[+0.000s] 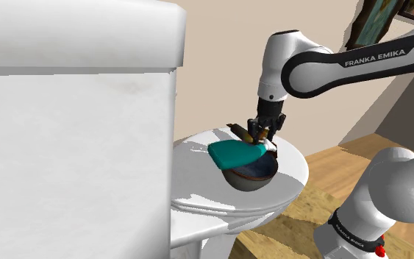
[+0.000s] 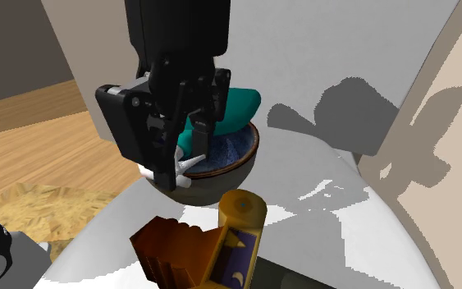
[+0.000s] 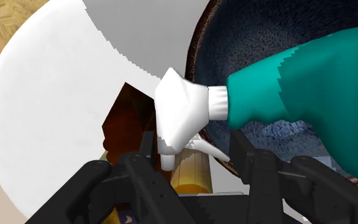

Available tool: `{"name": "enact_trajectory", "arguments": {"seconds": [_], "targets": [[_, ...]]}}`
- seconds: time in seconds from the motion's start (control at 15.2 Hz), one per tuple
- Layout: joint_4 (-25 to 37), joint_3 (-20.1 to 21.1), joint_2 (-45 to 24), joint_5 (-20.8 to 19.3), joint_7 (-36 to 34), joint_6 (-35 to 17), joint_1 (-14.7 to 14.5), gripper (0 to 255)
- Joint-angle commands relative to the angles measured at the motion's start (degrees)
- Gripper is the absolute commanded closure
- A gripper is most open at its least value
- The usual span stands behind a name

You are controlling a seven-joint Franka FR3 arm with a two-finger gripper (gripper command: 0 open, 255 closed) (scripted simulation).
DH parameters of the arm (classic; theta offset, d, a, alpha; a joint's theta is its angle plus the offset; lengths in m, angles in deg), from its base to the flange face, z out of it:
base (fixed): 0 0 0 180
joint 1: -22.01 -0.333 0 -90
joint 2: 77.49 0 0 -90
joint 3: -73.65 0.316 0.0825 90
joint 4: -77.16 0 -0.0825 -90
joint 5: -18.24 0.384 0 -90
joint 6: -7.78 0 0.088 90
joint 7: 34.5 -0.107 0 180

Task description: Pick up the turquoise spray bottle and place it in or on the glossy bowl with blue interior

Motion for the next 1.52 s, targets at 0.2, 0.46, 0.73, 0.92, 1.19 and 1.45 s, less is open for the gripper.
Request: {"name": "enact_trajectory", "arguments": {"seconds": [0.2,0.46,0.73,0.92,1.19,1.45], "targets": [[-0.9,0.0,-0.2,0.0,0.0,-1.1,0.0,255],[-0.9,0.0,-0.2,0.0,0.0,-1.1,0.0,255],[-0.9,0.0,-0.2,-0.1,0.0,-1.1,0.0,0],[0.8,-0.1,0.2,0.0,0.0,1.0,0.0,0],[5.7,-0.1,0.9,0.1,0.1,6.5,-0.1,0],[5.7,-0.1,0.9,0.1,0.1,6.5,-0.1,0]]}}
